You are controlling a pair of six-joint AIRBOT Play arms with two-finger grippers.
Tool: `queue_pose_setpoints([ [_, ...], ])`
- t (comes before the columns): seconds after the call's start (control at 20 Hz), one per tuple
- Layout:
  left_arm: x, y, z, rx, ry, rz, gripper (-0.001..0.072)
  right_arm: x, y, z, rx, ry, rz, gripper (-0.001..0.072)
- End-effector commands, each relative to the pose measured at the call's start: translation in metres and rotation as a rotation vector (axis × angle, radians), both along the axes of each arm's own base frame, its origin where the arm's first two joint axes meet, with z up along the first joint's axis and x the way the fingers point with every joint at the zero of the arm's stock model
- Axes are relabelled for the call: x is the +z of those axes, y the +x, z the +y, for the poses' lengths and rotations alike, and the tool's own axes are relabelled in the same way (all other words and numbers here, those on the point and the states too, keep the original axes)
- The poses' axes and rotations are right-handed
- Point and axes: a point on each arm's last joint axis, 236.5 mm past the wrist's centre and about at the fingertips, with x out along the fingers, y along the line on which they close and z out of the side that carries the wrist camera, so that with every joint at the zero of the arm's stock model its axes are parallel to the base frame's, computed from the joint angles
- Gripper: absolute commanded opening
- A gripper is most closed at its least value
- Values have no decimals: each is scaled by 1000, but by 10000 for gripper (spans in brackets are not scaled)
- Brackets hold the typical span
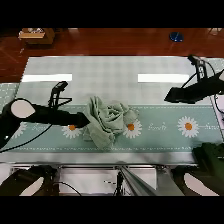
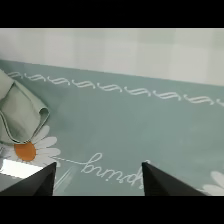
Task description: Fold the shirts.
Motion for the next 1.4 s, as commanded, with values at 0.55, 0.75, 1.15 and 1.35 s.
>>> queue_pose_setpoints([
  [0.55,-37,42,-14,68,-36,19,20,-44,-2,50,-93,280,70,598],
  [0.75,-37,32,-16,40,-38,52,20,-79,2,88,-56,295,130,598],
  [1.15,-37,23,-17,17,-40,83,20,-127,9,131,-85,329,186,582],
  [1.35,-35,25,-17,13,-42,74,20,-138,16,141,-125,345,181,467],
])
